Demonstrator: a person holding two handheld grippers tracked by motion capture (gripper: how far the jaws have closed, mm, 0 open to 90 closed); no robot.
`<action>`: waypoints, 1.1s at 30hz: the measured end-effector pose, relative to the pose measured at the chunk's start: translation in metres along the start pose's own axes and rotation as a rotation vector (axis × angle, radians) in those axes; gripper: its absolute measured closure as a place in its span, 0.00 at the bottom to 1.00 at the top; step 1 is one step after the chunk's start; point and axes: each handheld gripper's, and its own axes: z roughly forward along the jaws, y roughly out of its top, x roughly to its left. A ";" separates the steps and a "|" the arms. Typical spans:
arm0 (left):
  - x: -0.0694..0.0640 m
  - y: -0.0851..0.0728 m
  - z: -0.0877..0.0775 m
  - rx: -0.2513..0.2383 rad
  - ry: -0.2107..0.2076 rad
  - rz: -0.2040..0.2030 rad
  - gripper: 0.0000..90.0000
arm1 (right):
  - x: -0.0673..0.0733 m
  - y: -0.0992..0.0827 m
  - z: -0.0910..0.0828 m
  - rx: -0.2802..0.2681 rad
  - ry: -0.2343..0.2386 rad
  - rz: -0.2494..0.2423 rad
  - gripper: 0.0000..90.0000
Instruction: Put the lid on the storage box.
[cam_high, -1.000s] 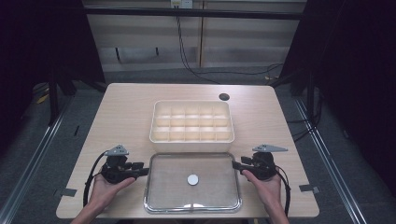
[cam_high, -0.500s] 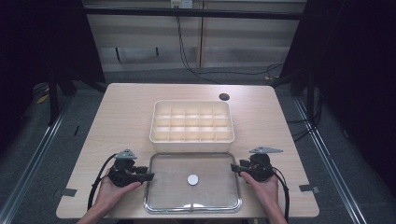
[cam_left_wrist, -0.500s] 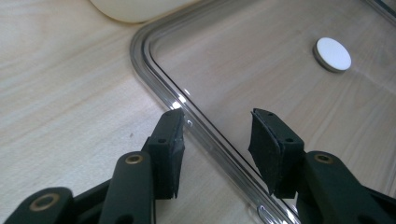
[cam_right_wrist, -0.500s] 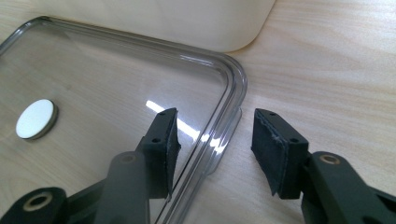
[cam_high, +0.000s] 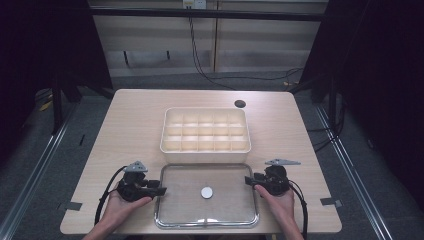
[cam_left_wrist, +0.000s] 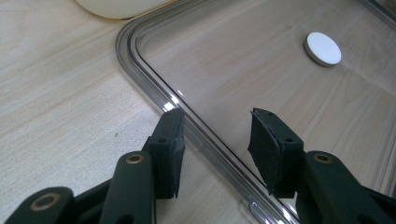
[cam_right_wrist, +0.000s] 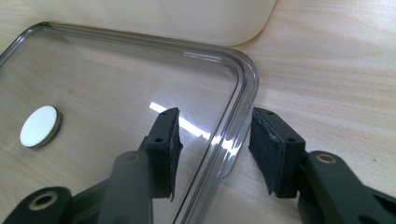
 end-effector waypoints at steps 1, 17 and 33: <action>0.000 0.000 0.000 0.000 0.000 0.000 0.61 | 0.000 0.000 0.000 0.000 0.000 0.000 0.59; 0.000 -0.001 -0.002 0.011 -0.016 0.017 0.65 | -0.019 -0.003 -0.004 -0.050 0.111 0.243 0.75; 0.004 -0.002 -0.002 0.009 -0.030 0.016 0.69 | -0.028 -0.006 -0.012 -0.116 0.245 0.349 0.77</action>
